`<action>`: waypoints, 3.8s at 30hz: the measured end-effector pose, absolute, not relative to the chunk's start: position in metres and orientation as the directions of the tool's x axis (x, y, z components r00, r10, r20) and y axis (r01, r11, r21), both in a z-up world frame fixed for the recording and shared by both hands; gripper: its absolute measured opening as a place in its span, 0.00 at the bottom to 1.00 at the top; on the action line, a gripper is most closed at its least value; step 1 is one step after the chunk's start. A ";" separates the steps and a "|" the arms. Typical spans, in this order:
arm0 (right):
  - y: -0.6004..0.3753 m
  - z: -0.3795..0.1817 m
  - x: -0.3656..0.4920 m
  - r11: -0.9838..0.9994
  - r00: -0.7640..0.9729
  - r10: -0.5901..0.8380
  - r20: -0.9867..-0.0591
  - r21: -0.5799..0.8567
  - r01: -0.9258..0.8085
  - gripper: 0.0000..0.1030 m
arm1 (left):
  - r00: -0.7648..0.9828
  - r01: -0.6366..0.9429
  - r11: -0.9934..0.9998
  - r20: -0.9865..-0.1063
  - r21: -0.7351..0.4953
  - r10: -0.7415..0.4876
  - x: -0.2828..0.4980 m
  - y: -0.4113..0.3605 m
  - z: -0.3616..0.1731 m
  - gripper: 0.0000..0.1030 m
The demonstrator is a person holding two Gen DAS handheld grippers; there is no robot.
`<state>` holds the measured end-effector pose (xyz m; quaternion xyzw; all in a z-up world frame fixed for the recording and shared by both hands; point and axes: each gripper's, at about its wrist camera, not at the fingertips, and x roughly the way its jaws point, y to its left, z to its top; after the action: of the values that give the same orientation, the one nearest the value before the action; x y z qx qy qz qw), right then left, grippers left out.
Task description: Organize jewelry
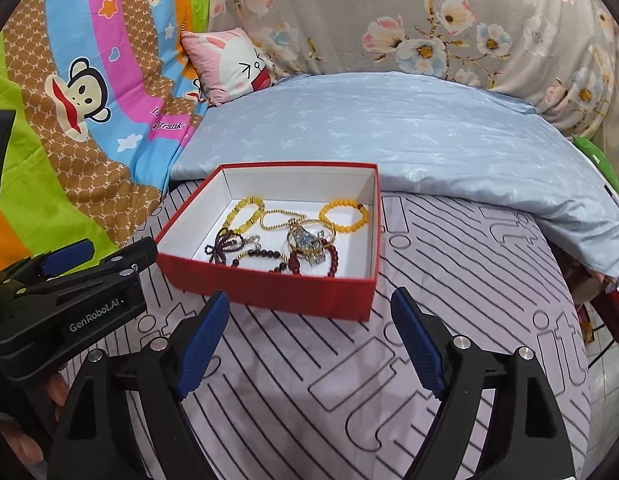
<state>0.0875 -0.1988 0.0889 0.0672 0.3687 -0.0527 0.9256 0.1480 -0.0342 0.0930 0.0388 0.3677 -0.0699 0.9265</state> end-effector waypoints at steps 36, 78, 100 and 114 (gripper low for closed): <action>-0.192 0.053 0.029 0.978 0.696 -0.102 -0.710 0.056 0.201 0.82 | 0.691 0.157 0.984 -0.721 0.080 -0.052 0.093 -0.034 0.043 0.75; -0.195 0.053 0.042 0.976 0.699 -0.103 -0.707 0.065 0.209 0.82 | 0.702 0.143 0.988 -0.710 0.065 -0.055 0.103 -0.035 0.045 0.75; -0.195 0.054 0.043 0.976 0.701 -0.106 -0.706 0.061 0.210 0.82 | 0.701 0.147 0.987 -0.711 0.064 -0.058 0.104 -0.035 0.047 0.75; -0.196 0.055 0.044 0.976 0.700 -0.107 -0.706 0.062 0.211 0.82 | 0.701 0.142 0.987 -0.712 0.072 -0.049 0.106 -0.037 0.047 0.75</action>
<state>0.0439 -0.1959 0.0550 0.0690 0.3772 -0.0863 0.9195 0.1061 -0.0372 0.0466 0.0606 0.3834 -0.0519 0.9201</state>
